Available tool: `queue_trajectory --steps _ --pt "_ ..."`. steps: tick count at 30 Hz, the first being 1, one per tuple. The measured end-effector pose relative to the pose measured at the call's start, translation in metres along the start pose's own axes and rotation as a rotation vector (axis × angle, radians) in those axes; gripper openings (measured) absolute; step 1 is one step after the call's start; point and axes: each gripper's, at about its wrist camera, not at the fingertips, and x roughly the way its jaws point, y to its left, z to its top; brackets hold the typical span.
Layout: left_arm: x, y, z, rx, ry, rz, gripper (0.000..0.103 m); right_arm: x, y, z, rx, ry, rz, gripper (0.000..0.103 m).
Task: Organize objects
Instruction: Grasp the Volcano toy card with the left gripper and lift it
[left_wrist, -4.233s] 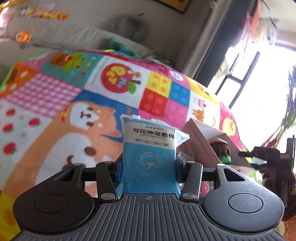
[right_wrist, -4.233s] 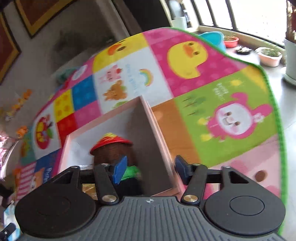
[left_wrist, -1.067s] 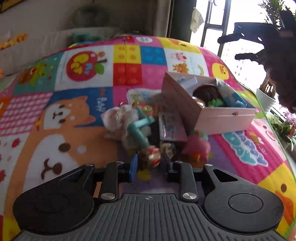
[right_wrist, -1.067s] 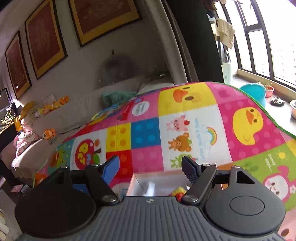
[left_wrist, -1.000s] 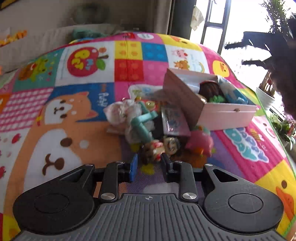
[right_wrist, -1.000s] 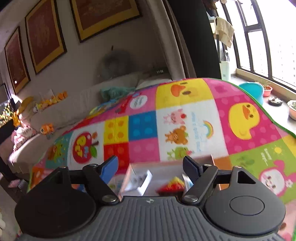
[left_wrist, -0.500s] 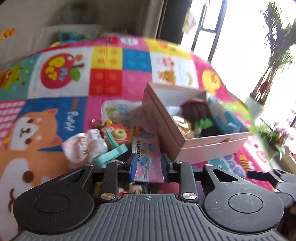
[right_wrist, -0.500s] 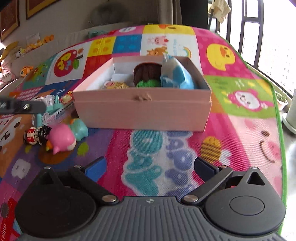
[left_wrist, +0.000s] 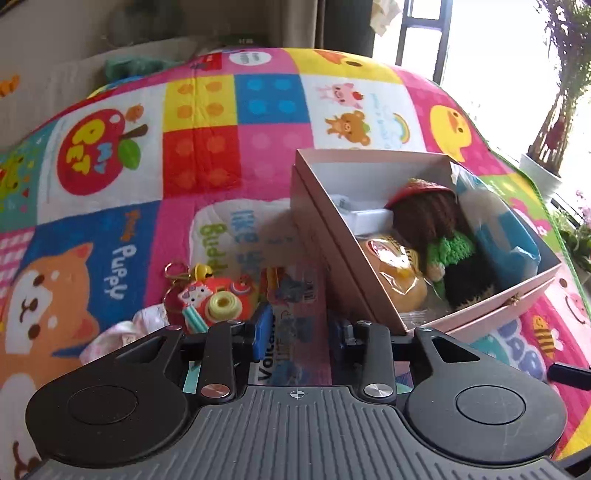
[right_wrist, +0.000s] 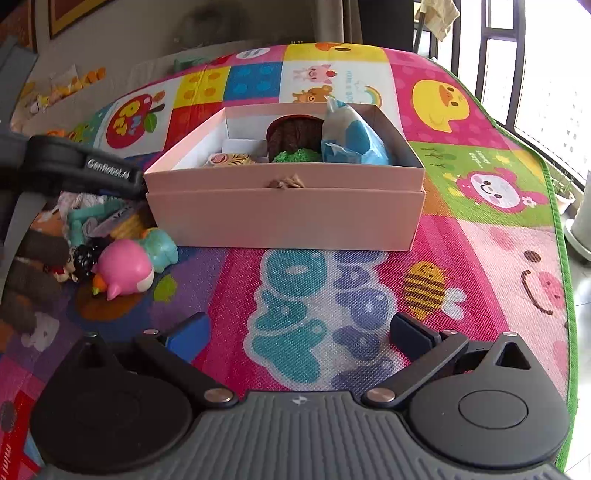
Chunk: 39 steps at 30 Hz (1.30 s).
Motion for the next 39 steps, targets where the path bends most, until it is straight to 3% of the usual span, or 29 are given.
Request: queue_trajectory --steps 5,10,17,23,32,37,39 --pt "-0.014 0.004 -0.010 0.045 0.026 -0.020 0.037 0.000 0.001 -0.002 -0.007 0.002 -0.004 0.103" --pt "-0.024 0.011 -0.024 0.068 0.011 0.007 0.040 0.000 0.001 -0.001 -0.008 0.002 -0.004 0.103" --pt "-0.006 0.018 -0.008 0.002 -0.011 0.011 0.040 0.000 0.002 -0.002 -0.008 0.003 -0.004 0.103" --pt "0.006 0.018 0.000 0.022 -0.023 0.036 0.040 0.000 0.003 -0.002 -0.012 0.004 -0.006 0.103" --pt "0.019 0.035 0.011 -0.073 -0.052 0.066 0.040 0.000 0.003 -0.002 -0.012 0.004 -0.006 0.103" --pt "0.021 0.051 0.017 -0.154 -0.032 0.057 0.041 0.000 0.002 -0.002 -0.012 0.004 -0.005 0.103" --pt "0.020 0.055 0.017 -0.157 0.006 0.061 0.047 0.000 0.003 -0.002 -0.012 0.004 -0.005 0.103"
